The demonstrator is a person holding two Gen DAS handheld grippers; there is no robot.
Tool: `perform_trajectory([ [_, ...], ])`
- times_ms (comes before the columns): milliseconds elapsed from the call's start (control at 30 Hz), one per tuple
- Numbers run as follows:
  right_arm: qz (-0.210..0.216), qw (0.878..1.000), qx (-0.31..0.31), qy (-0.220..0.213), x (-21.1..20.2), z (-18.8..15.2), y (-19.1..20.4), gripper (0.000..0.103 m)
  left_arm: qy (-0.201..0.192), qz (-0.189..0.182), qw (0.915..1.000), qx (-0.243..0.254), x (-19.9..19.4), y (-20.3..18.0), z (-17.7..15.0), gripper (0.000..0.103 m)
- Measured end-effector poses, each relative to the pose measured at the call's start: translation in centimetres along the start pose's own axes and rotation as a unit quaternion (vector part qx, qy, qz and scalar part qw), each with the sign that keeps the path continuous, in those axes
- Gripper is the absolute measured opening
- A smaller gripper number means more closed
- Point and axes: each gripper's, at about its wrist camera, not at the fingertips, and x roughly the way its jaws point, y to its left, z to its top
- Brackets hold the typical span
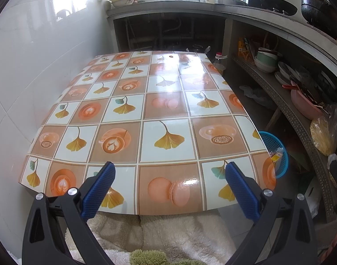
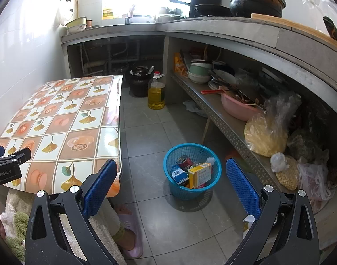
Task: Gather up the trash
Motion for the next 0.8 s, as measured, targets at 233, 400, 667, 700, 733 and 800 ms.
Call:
perform_trajectory([
  [233,0.0,1.0,0.0,0.0,-0.02,0.01,0.01,0.095,0.001,0.0,1.0,0.0,-0.02,0.0,0.04,0.097],
  [400,0.001,1.0,-0.001,-0.001,0.04,0.08,0.08,0.095,0.0,-0.001,1.0,0.001,0.17,0.1,0.1,0.097],
  [667,0.003,1.0,-0.004,-0.001,0.1,0.22,0.39,0.095,0.001,-0.001,1.0,0.001,0.22,0.17,0.07,0.097],
  [700,0.003,1.0,-0.003,-0.002,0.06,0.18,0.3,0.095,0.001,-0.001,1.0,0.001,0.19,0.18,0.03,0.097],
  [733,0.003,1.0,-0.004,-0.002,0.07,0.19,0.32,0.095,0.001,-0.001,1.0,0.001,0.2,0.17,0.12,0.097],
  [800,0.003,1.0,-0.004,-0.003,0.09,0.2,0.45,0.095,0.001,-0.001,1.0,0.001,0.23,0.17,0.22,0.097],
])
